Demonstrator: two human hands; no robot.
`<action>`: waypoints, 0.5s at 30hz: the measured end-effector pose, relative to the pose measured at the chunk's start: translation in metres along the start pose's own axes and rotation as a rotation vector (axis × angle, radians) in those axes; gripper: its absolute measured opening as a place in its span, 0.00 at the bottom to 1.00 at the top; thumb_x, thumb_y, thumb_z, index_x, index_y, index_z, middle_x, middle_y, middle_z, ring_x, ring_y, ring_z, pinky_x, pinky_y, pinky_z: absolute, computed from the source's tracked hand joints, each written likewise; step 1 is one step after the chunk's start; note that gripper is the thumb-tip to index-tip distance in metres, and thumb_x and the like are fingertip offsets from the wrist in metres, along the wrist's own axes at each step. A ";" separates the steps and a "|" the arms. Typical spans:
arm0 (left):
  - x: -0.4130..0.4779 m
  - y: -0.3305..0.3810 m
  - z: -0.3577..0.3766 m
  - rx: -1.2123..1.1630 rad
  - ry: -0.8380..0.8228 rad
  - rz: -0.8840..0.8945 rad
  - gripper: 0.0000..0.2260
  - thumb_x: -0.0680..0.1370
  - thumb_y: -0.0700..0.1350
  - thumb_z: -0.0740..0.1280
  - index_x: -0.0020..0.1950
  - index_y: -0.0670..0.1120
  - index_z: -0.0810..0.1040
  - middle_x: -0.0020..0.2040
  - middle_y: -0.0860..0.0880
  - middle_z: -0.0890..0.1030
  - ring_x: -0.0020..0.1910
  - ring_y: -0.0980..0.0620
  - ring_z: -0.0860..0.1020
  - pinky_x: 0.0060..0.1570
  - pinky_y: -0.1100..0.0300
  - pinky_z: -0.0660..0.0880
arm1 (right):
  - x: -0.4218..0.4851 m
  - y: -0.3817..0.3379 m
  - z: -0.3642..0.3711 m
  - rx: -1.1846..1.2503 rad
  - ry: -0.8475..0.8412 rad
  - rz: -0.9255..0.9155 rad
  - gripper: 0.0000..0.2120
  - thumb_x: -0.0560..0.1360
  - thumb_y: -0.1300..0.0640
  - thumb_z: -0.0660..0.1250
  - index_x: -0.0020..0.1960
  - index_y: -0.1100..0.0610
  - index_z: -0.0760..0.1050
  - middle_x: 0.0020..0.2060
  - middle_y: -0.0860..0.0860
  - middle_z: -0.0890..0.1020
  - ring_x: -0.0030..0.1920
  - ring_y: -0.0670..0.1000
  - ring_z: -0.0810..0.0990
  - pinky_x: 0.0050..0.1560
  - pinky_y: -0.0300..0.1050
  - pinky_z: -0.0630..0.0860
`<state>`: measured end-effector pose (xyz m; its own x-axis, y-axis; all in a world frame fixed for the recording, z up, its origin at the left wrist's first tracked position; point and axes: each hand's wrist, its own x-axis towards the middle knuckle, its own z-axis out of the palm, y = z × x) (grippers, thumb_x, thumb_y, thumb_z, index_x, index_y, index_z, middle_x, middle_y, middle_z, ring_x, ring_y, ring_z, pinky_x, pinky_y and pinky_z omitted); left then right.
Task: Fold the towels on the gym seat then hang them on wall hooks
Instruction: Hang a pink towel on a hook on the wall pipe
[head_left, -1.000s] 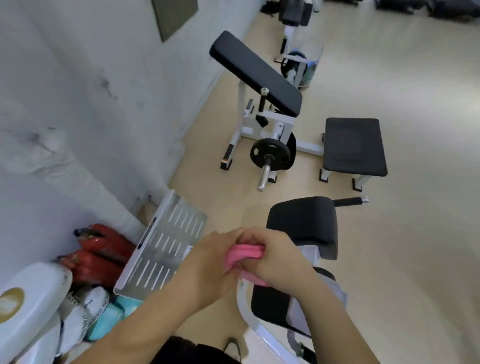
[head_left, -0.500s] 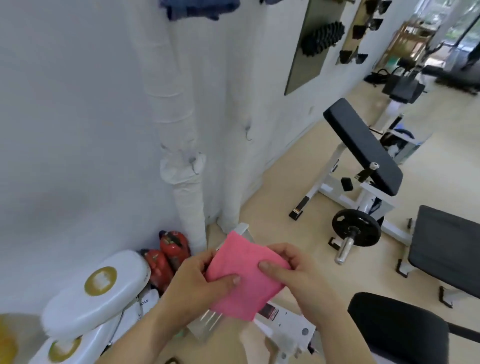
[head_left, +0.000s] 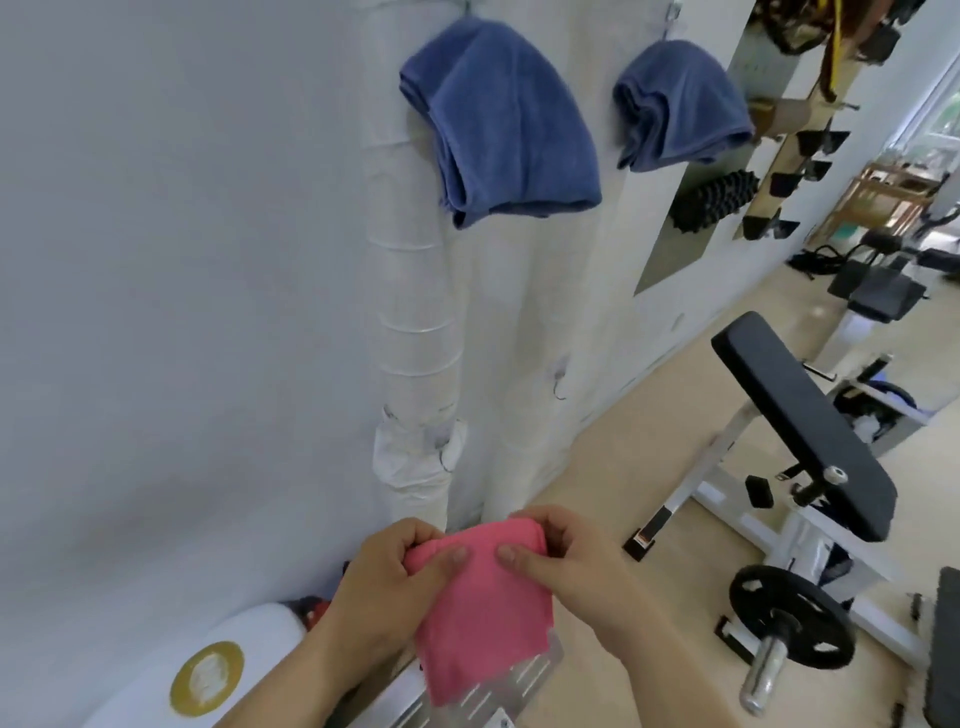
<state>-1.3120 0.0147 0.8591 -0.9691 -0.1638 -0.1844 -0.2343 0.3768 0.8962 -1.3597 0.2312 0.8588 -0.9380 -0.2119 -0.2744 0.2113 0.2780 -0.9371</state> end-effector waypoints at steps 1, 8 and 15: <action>0.010 -0.001 0.003 0.025 0.015 -0.017 0.10 0.75 0.56 0.75 0.42 0.51 0.83 0.41 0.52 0.86 0.38 0.54 0.83 0.37 0.63 0.79 | 0.015 0.003 -0.003 -0.028 -0.020 0.007 0.11 0.71 0.55 0.81 0.52 0.52 0.84 0.45 0.51 0.88 0.48 0.50 0.86 0.47 0.42 0.81; 0.065 0.000 0.024 -0.027 -0.027 -0.003 0.08 0.72 0.51 0.79 0.49 0.53 0.84 0.41 0.55 0.84 0.36 0.62 0.79 0.38 0.69 0.76 | 0.117 0.020 -0.012 -0.103 -0.007 -0.005 0.03 0.75 0.55 0.74 0.46 0.53 0.81 0.41 0.51 0.85 0.44 0.51 0.83 0.46 0.47 0.80; 0.123 -0.025 0.032 0.059 0.131 -0.133 0.03 0.77 0.47 0.74 0.45 0.51 0.82 0.36 0.52 0.84 0.32 0.60 0.79 0.37 0.66 0.76 | 0.194 0.030 -0.010 -0.193 -0.059 -0.019 0.06 0.76 0.56 0.74 0.42 0.54 0.78 0.35 0.48 0.80 0.38 0.47 0.77 0.39 0.41 0.74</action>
<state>-1.4277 0.0141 0.8018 -0.9120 -0.3312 -0.2421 -0.3674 0.3965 0.8413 -1.5385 0.2080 0.7794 -0.9225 -0.2715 -0.2745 0.1320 0.4462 -0.8851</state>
